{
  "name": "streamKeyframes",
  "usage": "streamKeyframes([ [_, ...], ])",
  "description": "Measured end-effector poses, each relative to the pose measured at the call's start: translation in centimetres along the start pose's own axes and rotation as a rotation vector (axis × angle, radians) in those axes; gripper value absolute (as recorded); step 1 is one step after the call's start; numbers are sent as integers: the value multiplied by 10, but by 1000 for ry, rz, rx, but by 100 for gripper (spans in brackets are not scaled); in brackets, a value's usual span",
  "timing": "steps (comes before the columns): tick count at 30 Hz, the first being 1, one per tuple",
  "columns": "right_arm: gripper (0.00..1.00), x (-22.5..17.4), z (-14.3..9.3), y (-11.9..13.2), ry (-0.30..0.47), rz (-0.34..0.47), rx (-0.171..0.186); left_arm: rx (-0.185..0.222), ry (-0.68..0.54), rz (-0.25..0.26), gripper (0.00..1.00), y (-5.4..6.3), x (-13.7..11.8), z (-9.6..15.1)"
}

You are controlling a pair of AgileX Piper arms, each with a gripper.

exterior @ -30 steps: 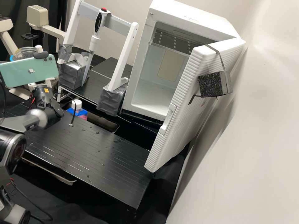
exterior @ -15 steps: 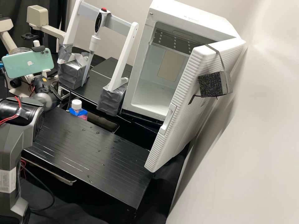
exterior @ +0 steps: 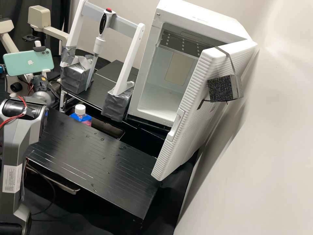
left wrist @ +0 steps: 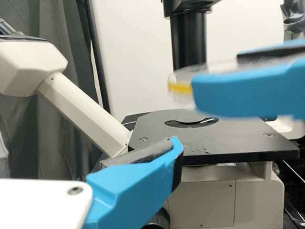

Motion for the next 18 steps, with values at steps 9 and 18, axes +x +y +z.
streamKeyframes([
  [9,0,17,15,-9,-55,-22,-1,0,0,0,100,0,0,0],
  [18,0,31,28,-11,-101,-21,0,0,0,0,100,0,0,0],
])
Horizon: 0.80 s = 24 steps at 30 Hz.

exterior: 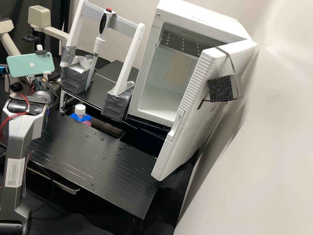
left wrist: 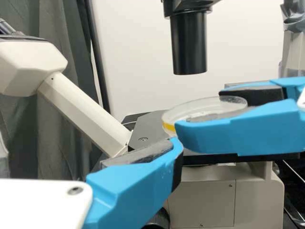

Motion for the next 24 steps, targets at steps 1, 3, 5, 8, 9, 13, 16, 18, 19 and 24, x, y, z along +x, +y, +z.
streamKeyframes([
  [1,0,1,1,1,-11,3,4,0,0,0,100,0,0,0],
  [3,0,3,3,1,-20,7,9,0,0,0,100,0,0,0],
  [5,0,5,4,1,-23,8,9,0,0,0,100,0,0,0],
  [8,0,9,6,2,-28,15,9,0,0,0,100,0,0,0],
  [9,0,11,7,3,-33,17,10,0,0,0,100,0,0,0],
  [13,0,16,10,1,-53,15,8,0,0,0,100,0,0,0],
  [16,0,20,10,2,-59,16,4,0,0,0,100,0,0,0],
  [18,0,22,8,2,-55,20,1,0,0,0,100,0,0,0],
  [19,0,23,8,2,-54,20,0,0,0,0,100,0,0,0],
  [24,0,30,6,0,-58,19,-5,0,0,0,100,0,0,0],
])
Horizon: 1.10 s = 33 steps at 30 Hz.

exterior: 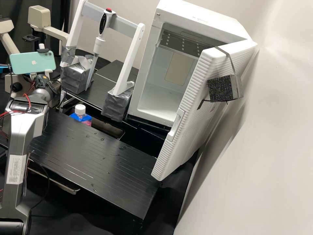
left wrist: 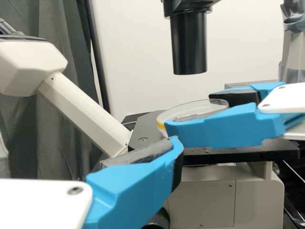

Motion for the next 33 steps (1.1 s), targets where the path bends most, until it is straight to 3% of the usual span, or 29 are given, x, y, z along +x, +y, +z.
streamKeyframes([
  [17,0,15,2,7,-37,24,-17,0,0,0,100,0,0,0],
  [18,100,15,2,7,-40,25,-17,0,0,0,100,0,0,0],
  [33,100,15,2,7,-40,25,-17,0,0,0,100,0,0,0],
])
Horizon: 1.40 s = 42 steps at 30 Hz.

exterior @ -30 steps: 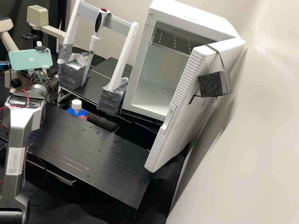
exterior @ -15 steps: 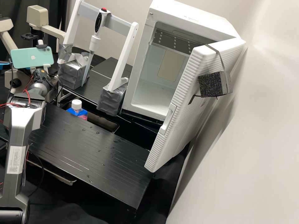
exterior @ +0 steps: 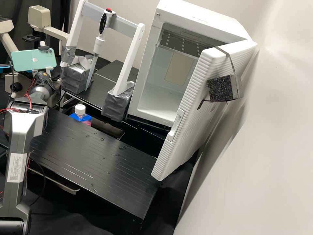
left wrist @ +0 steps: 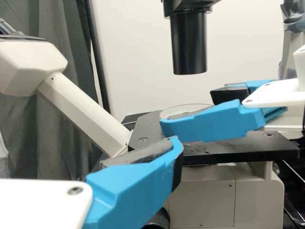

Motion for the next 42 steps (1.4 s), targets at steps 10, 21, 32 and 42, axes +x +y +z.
streamKeyframes([
  [10,100,-9,0,-8,24,-25,18,0,0,0,100,0,0,0],
  [21,100,-79,-15,21,170,9,16,3,-4,-1,100,0,0,0],
  [32,100,-160,-13,30,270,68,65,3,-4,-1,100,0,0,0],
  [42,100,-254,0,36,310,211,109,3,-4,-1,100,0,0,0],
])
